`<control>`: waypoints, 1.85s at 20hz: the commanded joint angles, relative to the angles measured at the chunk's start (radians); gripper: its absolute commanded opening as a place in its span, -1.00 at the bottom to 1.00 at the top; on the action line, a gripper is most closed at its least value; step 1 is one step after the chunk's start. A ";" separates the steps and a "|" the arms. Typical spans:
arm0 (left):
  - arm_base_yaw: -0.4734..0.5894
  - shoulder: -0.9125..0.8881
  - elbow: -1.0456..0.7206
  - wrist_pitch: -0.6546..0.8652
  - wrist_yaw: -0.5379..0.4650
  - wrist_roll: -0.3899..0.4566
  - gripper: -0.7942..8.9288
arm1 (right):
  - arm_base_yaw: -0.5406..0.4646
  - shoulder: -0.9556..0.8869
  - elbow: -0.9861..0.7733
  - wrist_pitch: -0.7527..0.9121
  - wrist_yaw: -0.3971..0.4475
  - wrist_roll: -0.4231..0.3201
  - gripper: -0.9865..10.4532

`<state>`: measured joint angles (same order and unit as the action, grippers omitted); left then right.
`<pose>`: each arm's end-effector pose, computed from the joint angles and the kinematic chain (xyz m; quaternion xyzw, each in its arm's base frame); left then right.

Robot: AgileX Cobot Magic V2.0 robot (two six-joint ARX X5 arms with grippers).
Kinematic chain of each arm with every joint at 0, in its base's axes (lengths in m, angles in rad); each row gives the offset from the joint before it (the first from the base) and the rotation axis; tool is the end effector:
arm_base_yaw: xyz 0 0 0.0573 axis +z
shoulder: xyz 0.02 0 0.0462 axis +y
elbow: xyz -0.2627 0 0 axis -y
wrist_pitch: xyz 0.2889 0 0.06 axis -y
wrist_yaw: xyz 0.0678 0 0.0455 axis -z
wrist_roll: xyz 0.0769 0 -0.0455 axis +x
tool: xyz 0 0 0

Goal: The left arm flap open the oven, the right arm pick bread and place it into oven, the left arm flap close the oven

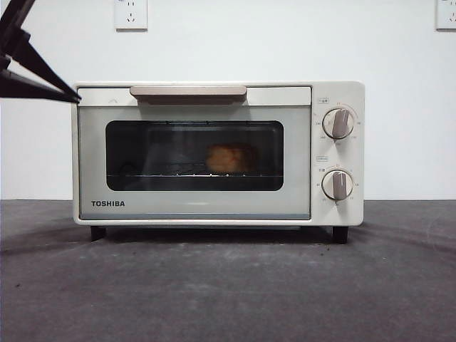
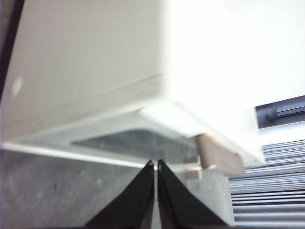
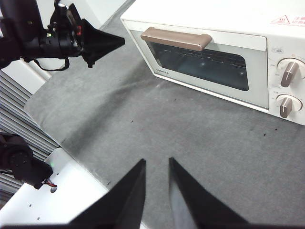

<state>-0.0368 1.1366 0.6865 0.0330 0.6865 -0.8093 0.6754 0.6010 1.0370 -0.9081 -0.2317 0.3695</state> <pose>0.3101 -0.0602 0.2186 -0.4210 0.3166 -0.2409 0.8151 0.1192 0.1181 0.3636 0.1100 0.3025 0.3769 0.8686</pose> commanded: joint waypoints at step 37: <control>-0.095 -0.525 0.028 -0.456 -0.043 0.438 -0.76 | 0.010 0.003 0.018 0.025 0.104 -0.171 -0.81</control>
<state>-0.1291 0.6121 0.6998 -0.4305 0.6441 -0.4107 0.6754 0.6006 1.0370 -0.8932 -0.1299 0.2108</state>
